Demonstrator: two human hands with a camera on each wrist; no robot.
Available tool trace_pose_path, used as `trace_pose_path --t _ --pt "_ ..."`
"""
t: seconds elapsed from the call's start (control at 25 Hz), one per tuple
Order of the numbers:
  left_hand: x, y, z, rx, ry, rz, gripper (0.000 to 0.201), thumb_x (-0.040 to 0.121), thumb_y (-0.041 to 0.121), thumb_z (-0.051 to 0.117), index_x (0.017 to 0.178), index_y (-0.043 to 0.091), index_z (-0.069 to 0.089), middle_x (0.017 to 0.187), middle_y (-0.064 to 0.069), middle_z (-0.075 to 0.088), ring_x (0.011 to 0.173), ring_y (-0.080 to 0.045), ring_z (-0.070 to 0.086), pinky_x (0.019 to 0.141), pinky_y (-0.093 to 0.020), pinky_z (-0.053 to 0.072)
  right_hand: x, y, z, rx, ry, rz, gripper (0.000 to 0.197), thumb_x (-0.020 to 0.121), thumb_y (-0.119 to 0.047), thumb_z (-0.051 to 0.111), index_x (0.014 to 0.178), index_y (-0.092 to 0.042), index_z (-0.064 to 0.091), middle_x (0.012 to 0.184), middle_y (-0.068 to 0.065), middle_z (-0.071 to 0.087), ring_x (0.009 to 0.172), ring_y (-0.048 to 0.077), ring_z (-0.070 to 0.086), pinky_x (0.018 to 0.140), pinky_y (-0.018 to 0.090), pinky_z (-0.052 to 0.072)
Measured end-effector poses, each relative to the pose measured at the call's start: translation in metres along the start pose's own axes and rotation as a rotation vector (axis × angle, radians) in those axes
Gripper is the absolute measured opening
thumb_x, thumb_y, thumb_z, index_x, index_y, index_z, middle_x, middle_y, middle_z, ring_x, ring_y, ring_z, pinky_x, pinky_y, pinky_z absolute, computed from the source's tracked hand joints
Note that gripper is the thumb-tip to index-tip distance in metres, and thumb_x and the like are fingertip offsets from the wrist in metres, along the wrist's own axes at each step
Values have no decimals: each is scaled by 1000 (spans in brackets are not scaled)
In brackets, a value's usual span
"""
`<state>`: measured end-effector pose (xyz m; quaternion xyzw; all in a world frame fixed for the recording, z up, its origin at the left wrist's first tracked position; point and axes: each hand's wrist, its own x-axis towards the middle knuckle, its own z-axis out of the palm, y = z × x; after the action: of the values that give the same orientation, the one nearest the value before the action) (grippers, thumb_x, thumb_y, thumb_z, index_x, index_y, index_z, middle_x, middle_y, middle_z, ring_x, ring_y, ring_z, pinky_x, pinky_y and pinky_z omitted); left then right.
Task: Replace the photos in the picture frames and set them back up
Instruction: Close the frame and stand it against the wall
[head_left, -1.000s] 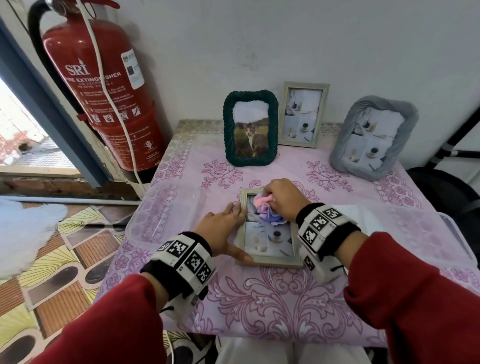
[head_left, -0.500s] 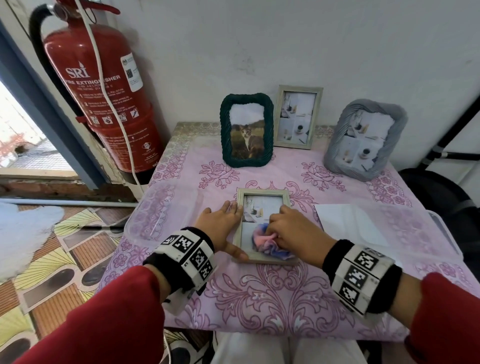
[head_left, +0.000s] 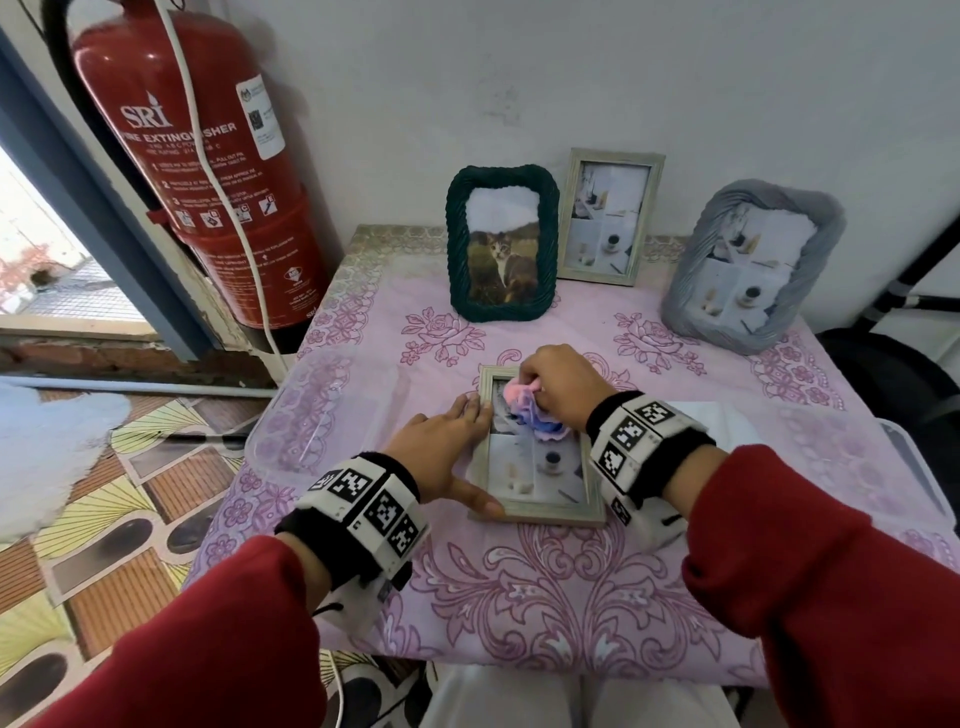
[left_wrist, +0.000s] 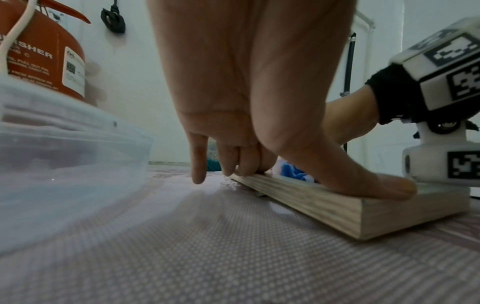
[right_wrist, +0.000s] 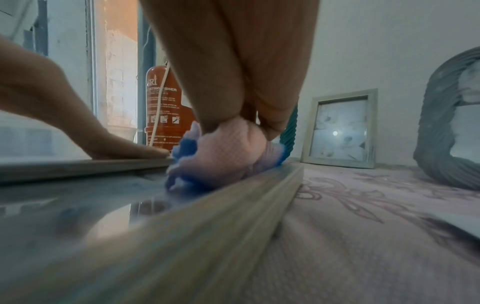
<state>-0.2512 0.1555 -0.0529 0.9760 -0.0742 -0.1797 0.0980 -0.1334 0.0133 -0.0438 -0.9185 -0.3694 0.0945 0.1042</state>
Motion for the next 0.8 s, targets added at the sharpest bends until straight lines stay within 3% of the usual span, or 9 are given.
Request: trace_pose_path --t 0.12,0.28,0.48,0.64,0.8 --pt "-1 3 0 58 21 -16 110 69 61 67 149 10 11 159 -10 3 147 -19 6 113 -40 26 -7 -4 3 84 -56 -49 22 81 -9 63 102 -3 69 102 16 64 99 29 57 79 28 38" --pt "-3 8 0 120 16 -38 112 71 62 64 150 10 5 159 -9 2 147 -18 3 113 -40 25 -36 -17 13 102 -98 -141 17 78 -16 70 91 -5 69 88 3 51 84 18 49 67 22 27" --pt "-4 6 -3 86 -19 -36 111 72 60 65 150 11 3 159 -8 -1 147 -18 -3 115 -40 21 -67 -1 7 34 -174 -186 10 69 -2 60 73 2 68 77 23 61 74 35 56 61 31 32" --pt "-2 5 -2 72 -20 -14 110 72 60 65 150 9 6 159 -10 0 147 -20 -2 116 -40 21 -58 6 6 108 -75 -129 9 73 -3 68 80 1 72 82 19 66 78 30 60 59 23 30" --pt "2 4 -3 76 -22 5 110 71 60 66 149 7 9 158 -13 1 147 -22 -1 116 -39 22 -29 7 7 142 36 -48 16 79 -8 68 92 0 70 96 16 67 92 28 59 69 21 28"
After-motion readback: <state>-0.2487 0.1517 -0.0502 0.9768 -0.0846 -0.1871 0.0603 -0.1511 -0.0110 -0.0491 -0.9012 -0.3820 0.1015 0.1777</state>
